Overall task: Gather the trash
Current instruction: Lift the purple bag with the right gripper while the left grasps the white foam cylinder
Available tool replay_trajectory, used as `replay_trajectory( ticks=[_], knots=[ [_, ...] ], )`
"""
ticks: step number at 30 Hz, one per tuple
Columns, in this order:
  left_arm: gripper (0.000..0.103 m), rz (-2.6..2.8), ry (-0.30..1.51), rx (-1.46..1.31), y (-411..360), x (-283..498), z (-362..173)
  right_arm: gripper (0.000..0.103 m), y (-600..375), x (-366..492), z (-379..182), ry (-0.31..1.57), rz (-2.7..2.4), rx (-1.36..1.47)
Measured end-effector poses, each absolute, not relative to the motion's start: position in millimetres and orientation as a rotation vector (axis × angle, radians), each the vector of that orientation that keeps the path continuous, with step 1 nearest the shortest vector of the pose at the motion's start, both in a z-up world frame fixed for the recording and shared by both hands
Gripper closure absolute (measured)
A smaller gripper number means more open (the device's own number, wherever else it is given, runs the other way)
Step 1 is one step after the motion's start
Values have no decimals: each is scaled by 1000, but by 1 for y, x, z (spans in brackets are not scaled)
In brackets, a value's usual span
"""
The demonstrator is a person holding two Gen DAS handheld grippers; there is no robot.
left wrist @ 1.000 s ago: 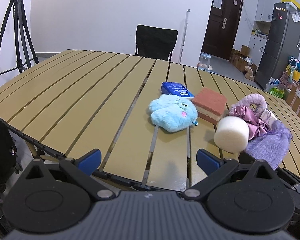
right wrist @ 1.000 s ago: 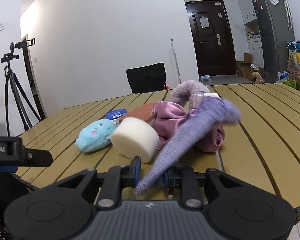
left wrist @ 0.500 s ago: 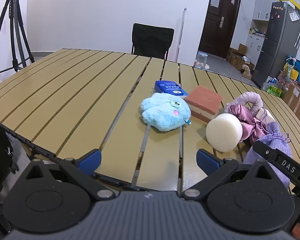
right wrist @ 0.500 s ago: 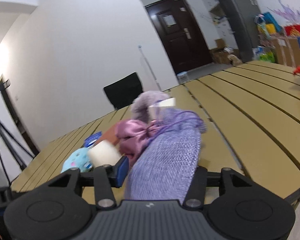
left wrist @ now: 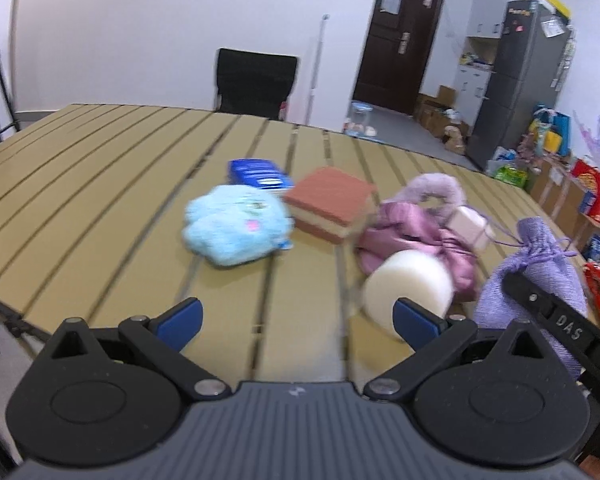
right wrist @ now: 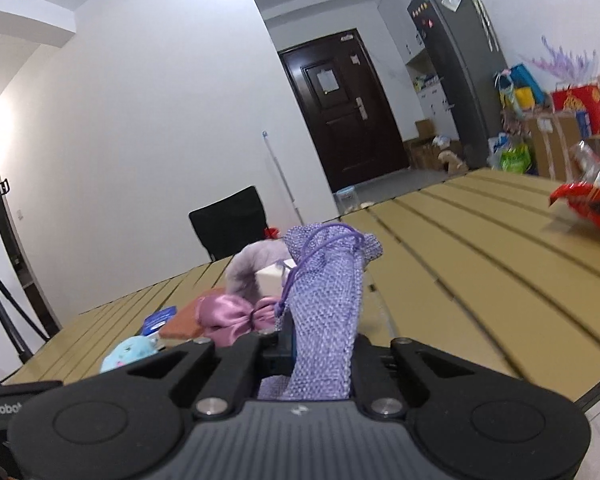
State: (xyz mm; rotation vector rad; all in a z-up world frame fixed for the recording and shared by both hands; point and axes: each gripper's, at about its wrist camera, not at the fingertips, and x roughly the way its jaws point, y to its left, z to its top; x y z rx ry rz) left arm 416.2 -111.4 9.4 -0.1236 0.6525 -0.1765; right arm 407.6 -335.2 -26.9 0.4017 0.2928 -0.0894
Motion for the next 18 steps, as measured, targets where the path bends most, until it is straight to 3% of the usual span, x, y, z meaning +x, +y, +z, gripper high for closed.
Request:
replay_trajectory(
  ticks=[18],
  knots=[
    [1,-305,619,-110,-180,434,-22,99,-335,399,-27,326,-175,80]
  ],
)
